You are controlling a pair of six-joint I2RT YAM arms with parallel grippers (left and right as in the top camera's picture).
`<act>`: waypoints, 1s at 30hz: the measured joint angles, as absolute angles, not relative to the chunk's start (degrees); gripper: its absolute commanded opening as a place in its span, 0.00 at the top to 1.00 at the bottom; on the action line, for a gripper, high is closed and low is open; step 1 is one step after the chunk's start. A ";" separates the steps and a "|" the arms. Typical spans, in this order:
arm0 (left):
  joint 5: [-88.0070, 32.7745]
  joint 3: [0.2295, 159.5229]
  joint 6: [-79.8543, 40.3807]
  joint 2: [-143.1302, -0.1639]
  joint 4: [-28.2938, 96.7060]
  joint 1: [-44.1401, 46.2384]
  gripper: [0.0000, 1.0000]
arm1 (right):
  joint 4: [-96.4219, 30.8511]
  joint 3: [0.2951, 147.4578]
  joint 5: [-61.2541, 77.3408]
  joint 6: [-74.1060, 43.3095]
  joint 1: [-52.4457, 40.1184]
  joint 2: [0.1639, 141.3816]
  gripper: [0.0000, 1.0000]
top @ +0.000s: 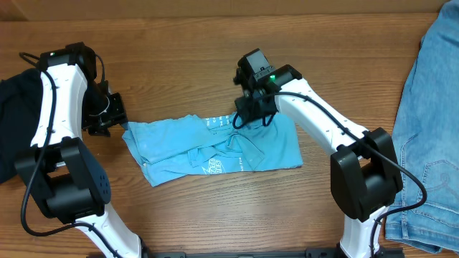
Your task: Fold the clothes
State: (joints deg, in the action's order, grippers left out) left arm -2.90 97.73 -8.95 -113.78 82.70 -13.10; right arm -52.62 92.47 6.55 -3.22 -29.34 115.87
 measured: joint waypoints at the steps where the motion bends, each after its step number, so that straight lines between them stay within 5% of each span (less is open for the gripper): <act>1: -2.94 97.73 -8.95 -113.78 82.70 -13.10 0.50 | -51.90 92.51 6.70 -3.18 -29.34 115.87 0.83; 4: -3.01 97.73 -8.95 -113.78 82.70 -13.10 0.51 | -51.70 92.55 9.72 -1.76 -29.58 115.87 0.84; 7: -3.03 97.73 -8.95 -113.78 82.70 -13.10 0.51 | -54.06 92.55 10.17 -1.48 -30.55 115.87 0.67; 12: -3.03 97.73 -8.95 -113.78 82.65 -13.10 0.51 | -58.74 92.58 4.36 -6.02 -30.72 115.59 0.55; 21: -3.03 97.73 -8.93 -113.78 82.70 -13.10 0.51 | -61.25 90.30 -11.03 -19.59 -27.90 112.33 0.70; 30: -3.05 97.73 -8.82 -113.78 82.67 -13.10 0.50 | -49.39 82.30 -7.01 -21.34 -24.84 112.33 0.75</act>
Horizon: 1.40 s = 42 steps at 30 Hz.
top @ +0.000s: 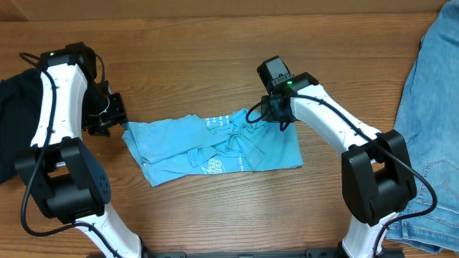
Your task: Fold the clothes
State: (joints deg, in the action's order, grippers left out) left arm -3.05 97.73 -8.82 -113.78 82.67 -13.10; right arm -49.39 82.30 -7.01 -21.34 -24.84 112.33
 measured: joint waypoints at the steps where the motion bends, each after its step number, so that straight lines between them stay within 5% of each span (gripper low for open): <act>1: -3.05 97.73 -8.82 -113.78 82.67 -13.10 0.50 | -48.16 81.76 -5.21 -20.82 -24.84 112.33 0.75; 12: -3.03 97.73 -8.80 -113.78 82.67 -13.10 0.50 | -45.43 81.14 20.14 -5.87 -26.87 112.33 0.68; 23: -3.05 97.73 -8.80 -113.78 82.70 -13.10 0.51 | -55.05 83.64 -1.50 -13.32 -23.00 111.66 0.65; 31: -3.05 97.73 -8.80 -113.78 82.67 -13.10 0.50 | -58.35 84.90 4.60 -9.76 -30.52 104.90 0.66; 42: -3.05 97.73 -8.80 -113.78 82.67 -13.10 0.51 | -46.59 79.85 3.51 -9.63 -34.48 110.06 0.64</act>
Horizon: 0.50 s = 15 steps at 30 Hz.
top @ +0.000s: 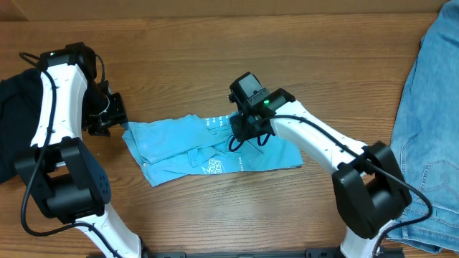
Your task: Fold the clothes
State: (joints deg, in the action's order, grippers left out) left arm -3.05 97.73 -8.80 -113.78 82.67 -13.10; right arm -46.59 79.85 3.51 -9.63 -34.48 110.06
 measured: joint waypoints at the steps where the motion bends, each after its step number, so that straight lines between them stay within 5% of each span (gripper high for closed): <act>1: -3.03 97.73 -8.80 -113.78 82.67 -13.10 0.50 | -46.41 79.85 2.85 -9.87 -34.48 110.93 0.64; 3: -3.03 97.73 -8.80 -113.78 82.67 -13.10 0.51 | -45.12 79.77 2.28 -10.15 -34.44 112.51 0.66; 6: -3.05 97.73 -8.80 -113.78 82.67 -13.10 0.50 | -42.72 79.72 1.89 -10.41 -34.44 113.78 0.92; 15: -3.03 97.73 -8.80 -113.78 82.70 -13.10 0.50 | -39.77 79.70 10.15 -7.70 -34.22 113.97 0.86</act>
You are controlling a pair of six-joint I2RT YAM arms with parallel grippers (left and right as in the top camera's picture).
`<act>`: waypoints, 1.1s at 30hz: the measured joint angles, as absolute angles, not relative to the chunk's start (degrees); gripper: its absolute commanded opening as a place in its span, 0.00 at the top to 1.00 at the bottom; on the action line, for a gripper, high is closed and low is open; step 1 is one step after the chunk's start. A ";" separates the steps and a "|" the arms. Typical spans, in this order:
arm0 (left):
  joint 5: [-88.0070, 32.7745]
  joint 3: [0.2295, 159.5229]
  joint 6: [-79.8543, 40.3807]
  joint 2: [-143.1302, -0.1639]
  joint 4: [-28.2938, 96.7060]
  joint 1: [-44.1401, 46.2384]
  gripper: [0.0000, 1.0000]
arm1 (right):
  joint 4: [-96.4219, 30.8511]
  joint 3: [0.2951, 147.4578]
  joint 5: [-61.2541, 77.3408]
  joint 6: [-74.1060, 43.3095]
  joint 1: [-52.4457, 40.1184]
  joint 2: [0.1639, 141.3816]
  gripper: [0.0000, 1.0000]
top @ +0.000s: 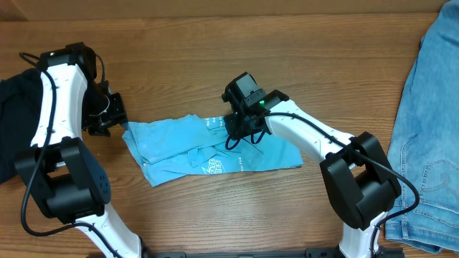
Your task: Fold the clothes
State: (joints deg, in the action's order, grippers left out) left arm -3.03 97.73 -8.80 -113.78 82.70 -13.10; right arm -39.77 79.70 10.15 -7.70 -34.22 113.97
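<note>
A light blue shirt (208, 152) lies crumpled and partly folded on the wooden table. My left gripper (119, 122) is at the shirt's left edge, its fingertips meeting the cloth as if shut on that corner. My right gripper (235, 133) is low over the shirt's upper middle and seems shut on a bunched fold of the cloth. The fingers themselves are hidden under the wrist. The shirt's upper right part is drawn in towards the middle.
A black garment (13, 122) lies at the table's left edge behind the left arm. Blue denim jeans (430, 100) cover the right side of the table. The wooden table (186, 64) shows bare behind the shirt.
My right gripper has moved slightly left and towards the back over the shirt's middle. The cloth under it is bunched a little more. The left arm has not moved.
My right gripper was first at the shirt's upper edge near the middle. It then stood further right, at the upper right edge, with cloth pulled towards it. After that it was back over the middle, the upper right part drawn in. The left gripper stayed at the left edge.
</note>
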 measured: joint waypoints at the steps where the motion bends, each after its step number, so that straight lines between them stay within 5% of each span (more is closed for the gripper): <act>1: -3.05 97.73 -8.80 -113.78 82.83 -13.10 0.50 | -40.51 79.70 10.61 -7.64 -34.22 113.97 0.83; 7: -3.05 97.73 -8.80 -113.78 82.98 -13.10 0.50 | -52.47 82.08 9.69 -7.51 -32.80 112.33 0.59; 16: -3.05 97.73 -8.80 -113.78 83.05 -13.10 0.50 | -64.97 82.94 6.50 -10.55 -24.34 98.85 0.54; 33: -3.05 97.73 -8.80 -113.78 82.81 -13.10 0.50 | -49.30 63.94 22.41 -11.84 -24.03 101.34 0.49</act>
State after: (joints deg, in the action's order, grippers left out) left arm -3.05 97.73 -8.80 -113.78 82.81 -13.10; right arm -49.30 63.94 22.41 -11.84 -24.03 101.34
